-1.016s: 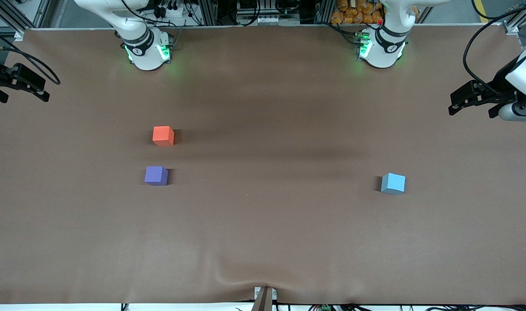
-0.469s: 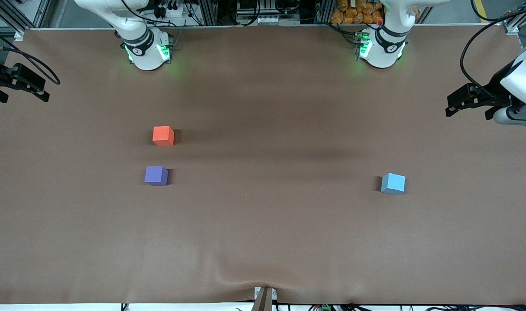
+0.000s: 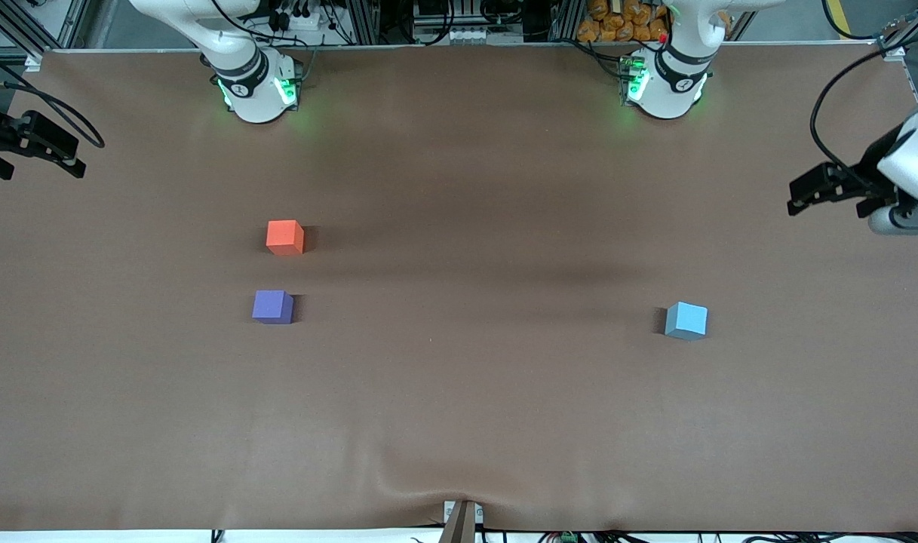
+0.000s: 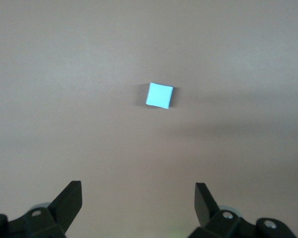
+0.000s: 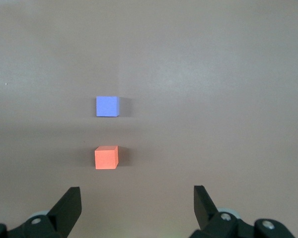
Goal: Place blue block between orange and purple blocks
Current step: 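Reach the left gripper down to the light-blue block and grasp it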
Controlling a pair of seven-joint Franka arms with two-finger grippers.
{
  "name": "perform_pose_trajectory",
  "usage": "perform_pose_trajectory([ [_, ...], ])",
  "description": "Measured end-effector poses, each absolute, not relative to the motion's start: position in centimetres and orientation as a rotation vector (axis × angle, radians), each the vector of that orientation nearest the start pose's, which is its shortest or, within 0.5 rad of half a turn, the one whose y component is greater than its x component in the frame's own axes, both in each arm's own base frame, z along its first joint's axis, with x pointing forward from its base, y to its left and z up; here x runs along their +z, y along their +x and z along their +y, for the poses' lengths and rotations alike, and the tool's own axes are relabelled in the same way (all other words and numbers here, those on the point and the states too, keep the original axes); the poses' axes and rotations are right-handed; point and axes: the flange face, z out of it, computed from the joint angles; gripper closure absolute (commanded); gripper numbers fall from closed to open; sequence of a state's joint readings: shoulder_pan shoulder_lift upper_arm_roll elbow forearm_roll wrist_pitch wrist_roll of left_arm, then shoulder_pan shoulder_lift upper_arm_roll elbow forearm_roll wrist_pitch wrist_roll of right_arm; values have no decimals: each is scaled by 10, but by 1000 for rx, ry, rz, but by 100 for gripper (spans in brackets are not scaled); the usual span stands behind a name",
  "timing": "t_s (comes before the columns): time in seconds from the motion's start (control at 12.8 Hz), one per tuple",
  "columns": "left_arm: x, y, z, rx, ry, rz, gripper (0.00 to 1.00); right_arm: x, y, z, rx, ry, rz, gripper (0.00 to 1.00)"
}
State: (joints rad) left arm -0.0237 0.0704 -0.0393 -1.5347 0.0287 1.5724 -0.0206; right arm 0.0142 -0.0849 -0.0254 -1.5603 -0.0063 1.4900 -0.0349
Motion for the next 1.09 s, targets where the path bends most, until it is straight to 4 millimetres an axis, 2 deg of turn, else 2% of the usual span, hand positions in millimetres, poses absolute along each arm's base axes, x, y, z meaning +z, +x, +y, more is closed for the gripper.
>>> perform_pose_trajectory([
  [0.31, 519, 629, -24, 29, -3094, 59, 0, 667, 520, -8, -21, -3146, -35, 0],
  [0.62, 439, 666, -10, 30, -3119, 18, 0, 667, 520, -8, -20, -3146, -35, 0],
  [0.86, 370, 682, -20, 89, -3188, -10, 0, 667, 520, -8, -19, -3146, -35, 0],
  [1.09, 286, 675, -52, 276, -3167, 75, 0, 667, 520, -8, -18, -3146, -35, 0],
])
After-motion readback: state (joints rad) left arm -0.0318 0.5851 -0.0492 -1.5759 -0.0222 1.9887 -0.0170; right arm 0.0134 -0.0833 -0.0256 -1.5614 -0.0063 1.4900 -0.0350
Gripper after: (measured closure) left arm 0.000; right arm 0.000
